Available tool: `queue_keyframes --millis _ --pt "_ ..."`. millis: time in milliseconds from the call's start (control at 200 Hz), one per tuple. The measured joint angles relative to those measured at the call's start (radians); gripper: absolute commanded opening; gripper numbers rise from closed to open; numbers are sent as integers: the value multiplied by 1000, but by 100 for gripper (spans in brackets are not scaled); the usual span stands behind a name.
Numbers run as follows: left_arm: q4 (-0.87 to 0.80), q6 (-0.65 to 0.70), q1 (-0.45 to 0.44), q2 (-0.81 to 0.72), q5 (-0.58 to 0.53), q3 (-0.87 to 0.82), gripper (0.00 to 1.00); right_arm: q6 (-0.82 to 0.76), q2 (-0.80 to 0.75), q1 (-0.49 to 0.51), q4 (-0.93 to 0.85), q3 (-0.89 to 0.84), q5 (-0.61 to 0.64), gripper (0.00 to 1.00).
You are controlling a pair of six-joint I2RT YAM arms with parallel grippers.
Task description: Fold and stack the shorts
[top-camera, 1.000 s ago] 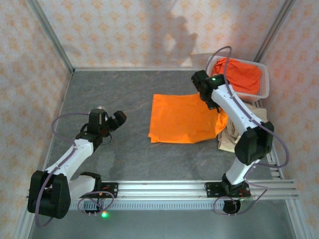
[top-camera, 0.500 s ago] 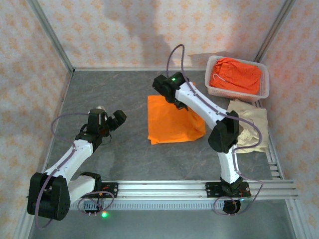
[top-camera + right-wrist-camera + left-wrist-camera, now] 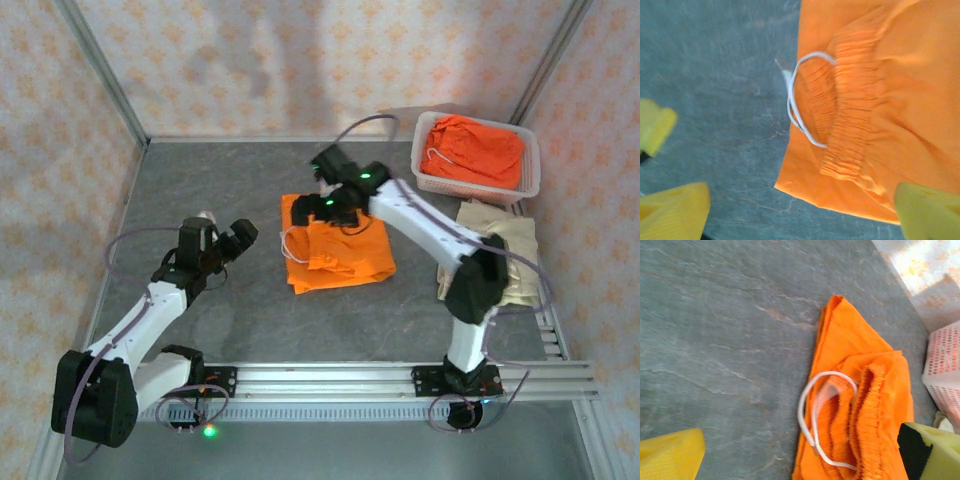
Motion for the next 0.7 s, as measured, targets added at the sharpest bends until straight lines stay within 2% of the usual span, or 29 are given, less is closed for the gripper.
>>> queue_keyframes --millis 140,240,445,701 --pt "-11 -22 -112 65 11 121 93 26 -256 -203 113 -218 0 100" --pt "-13 -34 -192 157 14 224 90 33 -368 -292 151 -353 10 100" --pt "-29 -54 -302 404 15 363 79 33 -448 -372 161 -525 25 100" --pt "-51 -58 -362 661 14 480 66 32 -508 -411 168 -607 32 100"
